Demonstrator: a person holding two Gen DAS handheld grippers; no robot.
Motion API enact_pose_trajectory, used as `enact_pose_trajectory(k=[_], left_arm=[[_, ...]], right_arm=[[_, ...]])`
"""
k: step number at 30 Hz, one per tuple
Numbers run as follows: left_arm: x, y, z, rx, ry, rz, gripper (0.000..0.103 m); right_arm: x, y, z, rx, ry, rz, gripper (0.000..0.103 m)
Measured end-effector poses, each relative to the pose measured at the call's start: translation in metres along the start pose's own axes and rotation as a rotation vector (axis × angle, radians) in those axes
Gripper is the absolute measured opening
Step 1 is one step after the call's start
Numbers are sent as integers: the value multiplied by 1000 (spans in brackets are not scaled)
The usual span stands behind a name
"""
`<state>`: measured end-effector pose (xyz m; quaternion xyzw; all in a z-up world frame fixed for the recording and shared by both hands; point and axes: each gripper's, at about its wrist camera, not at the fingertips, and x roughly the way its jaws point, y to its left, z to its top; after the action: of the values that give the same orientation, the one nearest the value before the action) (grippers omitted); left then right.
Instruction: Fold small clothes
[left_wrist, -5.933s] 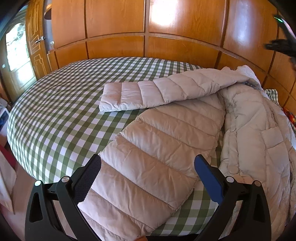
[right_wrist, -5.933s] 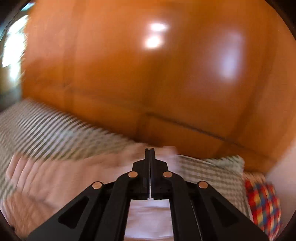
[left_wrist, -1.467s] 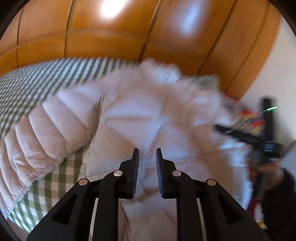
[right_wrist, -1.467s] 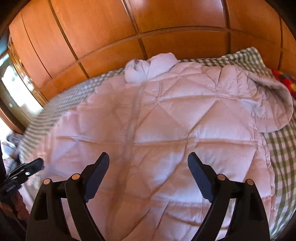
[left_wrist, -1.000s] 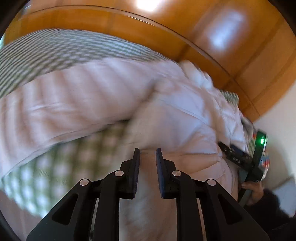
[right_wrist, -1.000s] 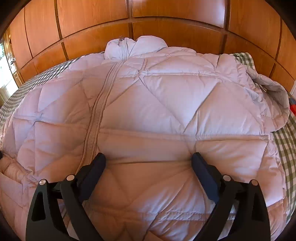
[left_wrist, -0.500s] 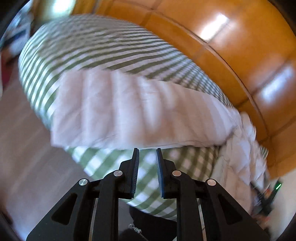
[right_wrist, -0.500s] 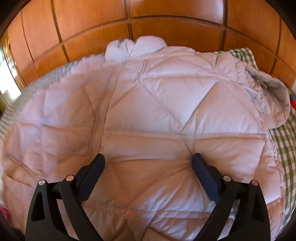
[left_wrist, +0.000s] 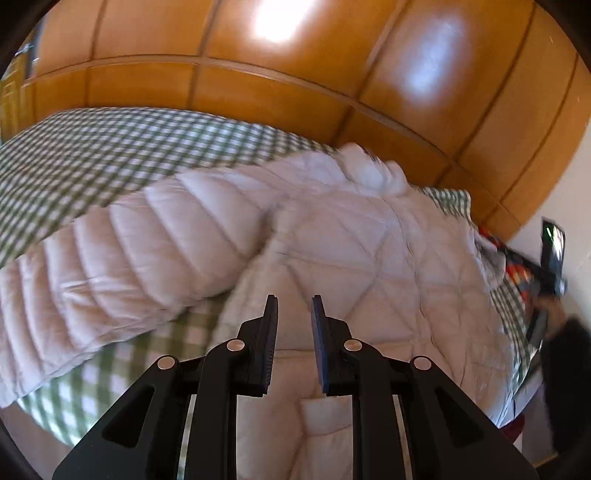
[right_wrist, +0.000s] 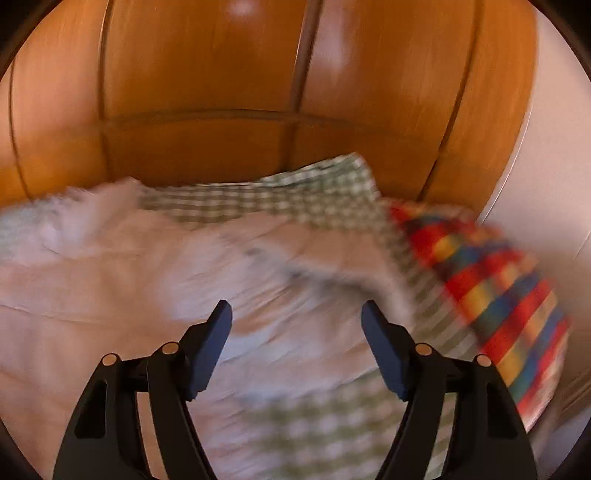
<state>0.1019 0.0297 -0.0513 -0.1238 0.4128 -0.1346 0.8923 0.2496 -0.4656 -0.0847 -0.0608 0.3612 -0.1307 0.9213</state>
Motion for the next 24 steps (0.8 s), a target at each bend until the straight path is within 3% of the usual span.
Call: enact_pose_trajectory(k=[2,7,9,10,13,17,22,24], left_arm=[[10,-9,2,20,21,-17,16],[31,-23,5,68,57,-25,16],[37,-29,8,84,65,-16,16],[38,-32,9,96,66,-12,16],[42,-38,13,121,68,-9,16],[55,-40,16,128,94,-5,16],[69,-47,16,145,128,2,16],[68,-48,16,145,128,-6,16]], right_arm=[[17,2,11,-91,31,-23,88],[77,20,21,-326,170,-139,85],[96,14,18,-343,225,-144,42],[104,5,18,-313,262,-129,10],[105,-47,23,-96,266,-93,5],[84,-164,21,360,197,-80,4],[45,-284,-11,965,-12,181,4],[40,-305,-16,1098,-84,252,4]])
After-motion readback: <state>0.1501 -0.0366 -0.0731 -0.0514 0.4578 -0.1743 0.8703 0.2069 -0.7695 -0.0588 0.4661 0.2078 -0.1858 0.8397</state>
